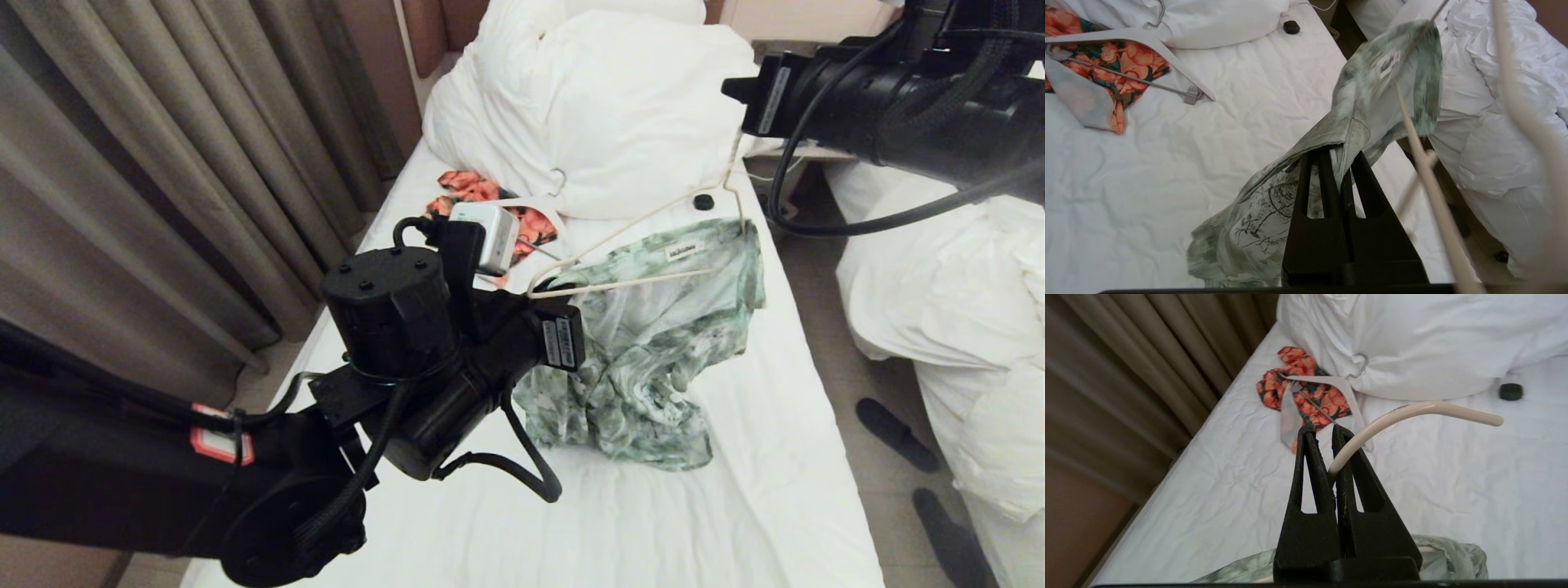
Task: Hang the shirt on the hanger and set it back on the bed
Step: Take the clothes hanger out of the clothes
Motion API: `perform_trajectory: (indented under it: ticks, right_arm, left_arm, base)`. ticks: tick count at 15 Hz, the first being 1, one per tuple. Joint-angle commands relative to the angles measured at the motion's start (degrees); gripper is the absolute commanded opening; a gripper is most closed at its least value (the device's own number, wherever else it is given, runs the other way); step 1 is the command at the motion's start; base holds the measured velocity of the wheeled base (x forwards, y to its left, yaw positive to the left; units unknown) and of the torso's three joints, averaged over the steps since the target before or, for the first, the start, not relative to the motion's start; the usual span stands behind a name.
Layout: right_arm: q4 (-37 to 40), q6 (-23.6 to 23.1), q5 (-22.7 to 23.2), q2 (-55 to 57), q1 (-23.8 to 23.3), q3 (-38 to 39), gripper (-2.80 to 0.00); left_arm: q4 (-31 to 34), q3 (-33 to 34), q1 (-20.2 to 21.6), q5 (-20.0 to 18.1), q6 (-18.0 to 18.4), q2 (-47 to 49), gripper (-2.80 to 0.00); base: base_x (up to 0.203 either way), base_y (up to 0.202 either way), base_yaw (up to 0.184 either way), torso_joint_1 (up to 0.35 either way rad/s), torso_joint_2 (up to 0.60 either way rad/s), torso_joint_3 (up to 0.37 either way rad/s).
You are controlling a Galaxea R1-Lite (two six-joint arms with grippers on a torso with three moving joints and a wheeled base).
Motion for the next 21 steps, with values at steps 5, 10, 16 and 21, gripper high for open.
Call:
perform_trajectory:
  ticks: [5, 10, 16, 21]
  right_arm:
    - [-0.2, 0.1, -2.9, 1.8, -2.6, -0.6, -2.80]
    - [-0.2, 6.1, -2.6, 2.2, -5.1, -0.2, -2.80]
    - [-0.2, 11.9, -5.6, 5.4, -6.0, -0.2, -2.80]
    - [-0.1, 17.5, -13.4, 7.0, -3.0, -0.4, -2.80]
  left_arm:
    - [-0.2, 1.2, -0.9, -0.1, 0.2, -0.7, -2.80]
    - [-0.5, 1.5, -1.3, -0.1, 0.6, 5.7, -2.80]
    - [-0.7, 1.5, -2.7, 0.1, 0.5, 8.4, -2.80]
    - [-4.4, 1.2, -5.9, 3.4, 1.7, 14.1, -2.80]
  base:
    - [0.000, 0.000, 0.000, 0.000, 0.00, 0.000]
    - [0.000, 0.000, 0.000, 0.000, 0.00, 0.000]
    - [0.000, 0.000, 0.000, 0.000, 0.00, 0.000]
    - [0.000, 0.000, 0.000, 0.000, 0.00, 0.000]
